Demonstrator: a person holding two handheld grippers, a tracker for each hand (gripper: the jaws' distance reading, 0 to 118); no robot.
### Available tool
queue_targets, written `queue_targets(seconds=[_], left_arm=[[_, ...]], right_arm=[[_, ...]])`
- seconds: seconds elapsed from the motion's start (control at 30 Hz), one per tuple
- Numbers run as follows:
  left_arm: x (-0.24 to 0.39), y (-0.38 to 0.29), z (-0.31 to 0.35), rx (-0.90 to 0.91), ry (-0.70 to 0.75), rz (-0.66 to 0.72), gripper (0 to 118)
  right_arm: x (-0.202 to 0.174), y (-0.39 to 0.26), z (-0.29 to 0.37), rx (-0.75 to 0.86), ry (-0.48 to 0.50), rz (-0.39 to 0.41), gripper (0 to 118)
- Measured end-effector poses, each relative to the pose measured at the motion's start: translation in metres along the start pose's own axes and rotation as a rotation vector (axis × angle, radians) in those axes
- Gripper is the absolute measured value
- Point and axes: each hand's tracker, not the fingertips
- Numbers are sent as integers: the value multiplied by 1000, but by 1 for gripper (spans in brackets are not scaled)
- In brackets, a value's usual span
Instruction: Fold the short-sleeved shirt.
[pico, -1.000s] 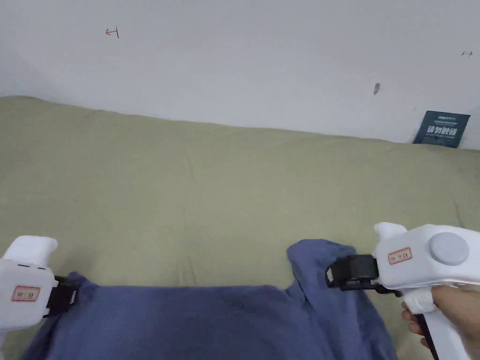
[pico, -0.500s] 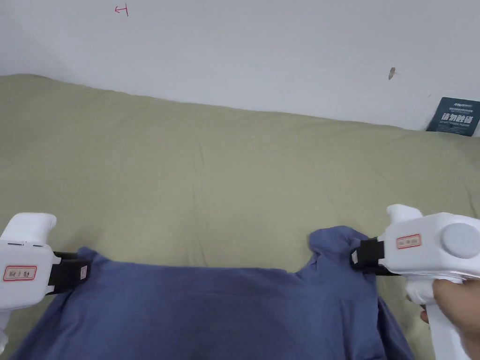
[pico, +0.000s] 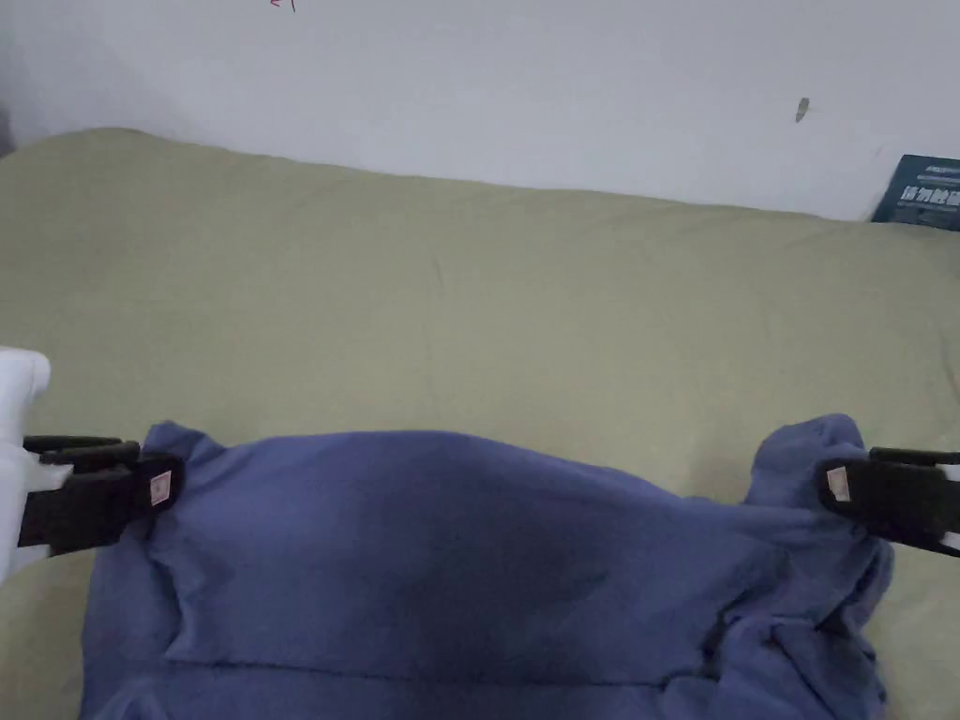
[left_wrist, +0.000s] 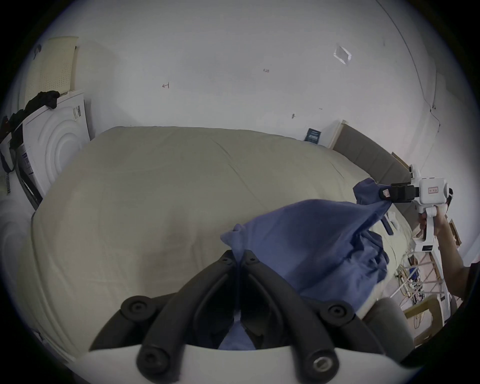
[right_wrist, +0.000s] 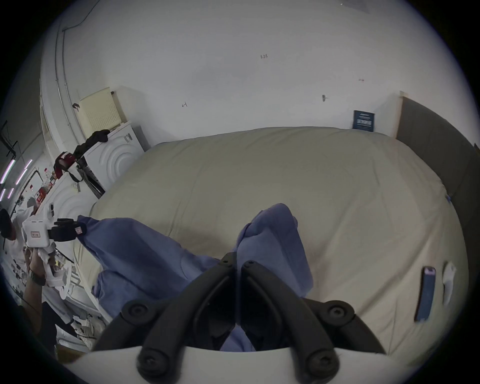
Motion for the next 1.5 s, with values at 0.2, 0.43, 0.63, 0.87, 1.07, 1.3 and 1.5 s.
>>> queue_targets(seconds=[0.2,0.43,0.63,0.87,1.07,1.3,1.5], left_arm=[[17,-65,42,-14,26,1,1],[19,-138,48,-137,11,83,1],[3,-181,38,-214,35,170,46],[7,-178,98,100,71,337,63],[90,-90,129,338,84,140,66],[207,-70,73,303,203,-101,48],[258,-114,60,294,158,-121,0]], right_arm=[[1,-78,54,27,-18,-160,3],[7,-156,60,-61,-62,-233,3],[27,-182,54,-78,-112,-333,8],[10,-177,110,122,-90,-340,90],[-63,-131,138,256,-214,-6,92],[-138,-120,111,297,-224,110,49],[-154,-151,113,313,-125,113,1]])
